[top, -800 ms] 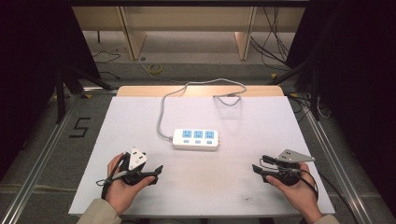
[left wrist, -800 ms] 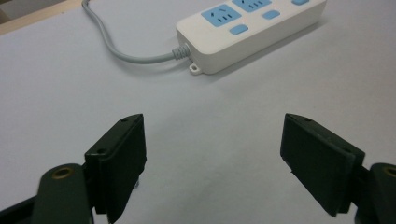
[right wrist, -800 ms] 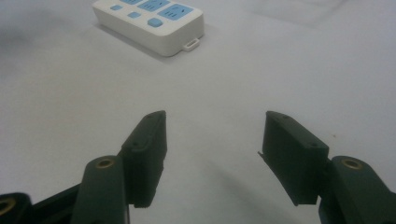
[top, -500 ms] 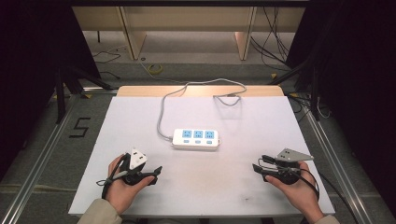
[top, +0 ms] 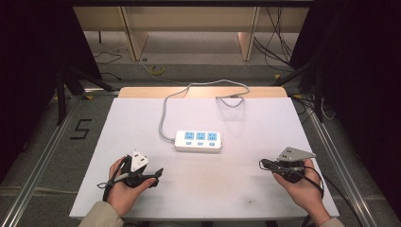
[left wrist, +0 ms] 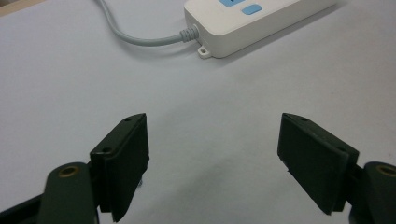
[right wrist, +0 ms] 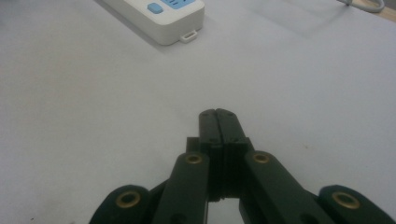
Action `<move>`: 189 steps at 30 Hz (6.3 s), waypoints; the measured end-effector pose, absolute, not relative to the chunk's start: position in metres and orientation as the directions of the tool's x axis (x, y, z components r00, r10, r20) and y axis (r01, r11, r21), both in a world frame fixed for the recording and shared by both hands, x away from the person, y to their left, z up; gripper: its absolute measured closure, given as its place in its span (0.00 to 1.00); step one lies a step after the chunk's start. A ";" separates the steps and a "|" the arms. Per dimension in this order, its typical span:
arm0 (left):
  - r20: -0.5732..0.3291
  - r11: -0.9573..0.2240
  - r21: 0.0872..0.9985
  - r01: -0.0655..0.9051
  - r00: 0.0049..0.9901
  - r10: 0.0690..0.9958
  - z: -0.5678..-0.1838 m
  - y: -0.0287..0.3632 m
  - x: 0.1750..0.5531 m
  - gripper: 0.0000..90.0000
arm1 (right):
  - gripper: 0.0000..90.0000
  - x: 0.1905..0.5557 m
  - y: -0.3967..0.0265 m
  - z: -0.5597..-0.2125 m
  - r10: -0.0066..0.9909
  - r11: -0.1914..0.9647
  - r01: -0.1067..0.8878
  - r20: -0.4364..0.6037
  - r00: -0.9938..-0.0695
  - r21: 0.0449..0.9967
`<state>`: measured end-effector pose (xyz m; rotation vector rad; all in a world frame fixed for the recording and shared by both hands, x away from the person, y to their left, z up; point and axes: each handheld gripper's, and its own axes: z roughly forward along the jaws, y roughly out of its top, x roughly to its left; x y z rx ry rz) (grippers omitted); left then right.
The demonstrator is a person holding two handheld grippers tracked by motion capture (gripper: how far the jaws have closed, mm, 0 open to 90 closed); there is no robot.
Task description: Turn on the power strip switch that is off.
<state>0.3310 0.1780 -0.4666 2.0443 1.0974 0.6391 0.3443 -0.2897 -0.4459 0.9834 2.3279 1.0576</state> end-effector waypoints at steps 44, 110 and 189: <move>0.083 -0.363 0.784 0.504 0.494 0.865 -0.467 0.180 0.332 0.29 | 1.00 0.383 -0.237 -0.417 0.674 0.580 0.497 -0.039 -0.737 0.646; 0.089 -0.364 0.788 0.496 0.494 0.865 -0.466 0.179 0.333 0.30 | 1.00 0.424 -0.184 -0.400 0.617 0.668 0.492 -0.046 -0.786 0.559; 0.091 -0.368 0.787 0.495 0.497 0.863 -0.467 0.177 0.333 0.31 | 1.00 0.457 -0.141 -0.401 0.599 0.704 0.494 -0.052 -0.799 0.511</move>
